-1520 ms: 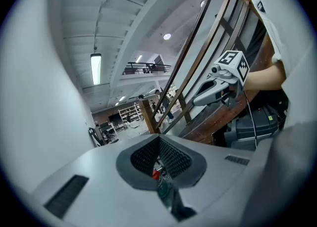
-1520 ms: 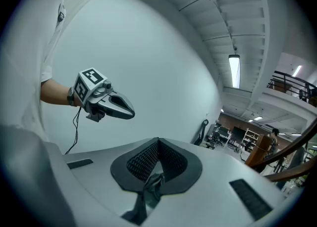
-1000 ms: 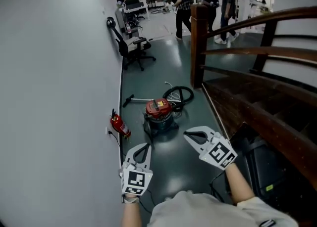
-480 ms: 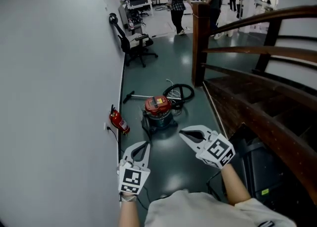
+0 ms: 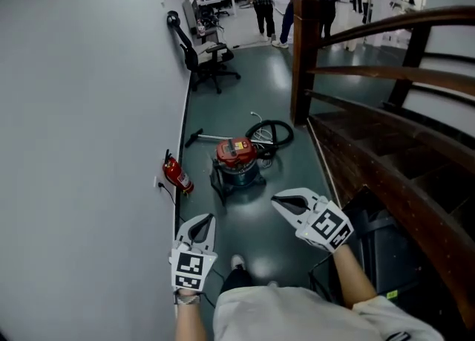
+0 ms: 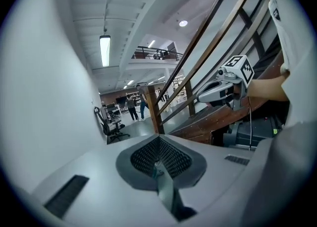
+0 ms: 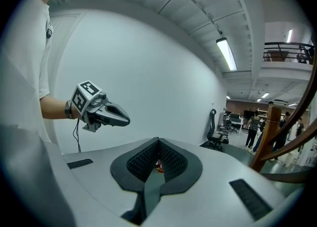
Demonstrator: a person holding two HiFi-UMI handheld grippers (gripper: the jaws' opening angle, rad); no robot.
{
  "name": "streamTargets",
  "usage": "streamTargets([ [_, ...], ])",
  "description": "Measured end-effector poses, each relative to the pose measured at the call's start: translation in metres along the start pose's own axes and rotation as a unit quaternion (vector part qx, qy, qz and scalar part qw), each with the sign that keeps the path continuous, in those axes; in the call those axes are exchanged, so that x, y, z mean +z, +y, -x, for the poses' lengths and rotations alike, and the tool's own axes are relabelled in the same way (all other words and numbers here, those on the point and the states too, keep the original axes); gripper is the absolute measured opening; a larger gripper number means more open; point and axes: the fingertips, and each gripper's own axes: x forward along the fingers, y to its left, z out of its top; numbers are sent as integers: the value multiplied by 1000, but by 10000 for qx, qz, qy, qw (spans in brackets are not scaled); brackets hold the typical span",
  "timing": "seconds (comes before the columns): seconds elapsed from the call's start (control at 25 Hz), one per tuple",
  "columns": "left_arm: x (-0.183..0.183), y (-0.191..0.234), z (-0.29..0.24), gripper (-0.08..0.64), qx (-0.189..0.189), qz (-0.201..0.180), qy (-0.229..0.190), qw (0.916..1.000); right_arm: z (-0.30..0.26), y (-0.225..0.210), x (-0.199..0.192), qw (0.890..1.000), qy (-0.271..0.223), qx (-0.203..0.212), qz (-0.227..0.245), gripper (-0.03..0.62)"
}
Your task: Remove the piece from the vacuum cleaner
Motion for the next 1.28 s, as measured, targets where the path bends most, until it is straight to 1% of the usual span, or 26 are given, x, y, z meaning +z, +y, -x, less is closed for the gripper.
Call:
streamTargets([
  [0.08,-1,5,-7,-2,-52,197,-2,9998,-7,-6,-4,10000,45,57,61,28],
  [0.12,-1,9,-11,-2,-15,228,-47,9997,-12,-10,-7,9999,61,82,93,28],
  [0.28,0,34,-37,-2,241,87,-180,9995,-33,-32,-10,9998,116,71,157,28],
  [0.44,-6,64,-75,-2,239,49,-104,9996,-61,-61,-14,9991,245,91,323,28],
  [0.64,-4,114,-131,-2,57,-50,-156,9999,-110,-111,-9,9993,263,-109,255,28],
  [0.92,-3,177,-197,-2,-379,-290,36,9989,-187,-173,3,9993,249,-268,100,28],
  [1.08,-2,208,-221,-2,-427,-401,50,9983,-224,-194,5,9990,361,-269,20,28],
  [1.28,-8,234,-242,-2,-584,-373,163,9975,-255,-220,1,9967,594,-490,-251,28],
])
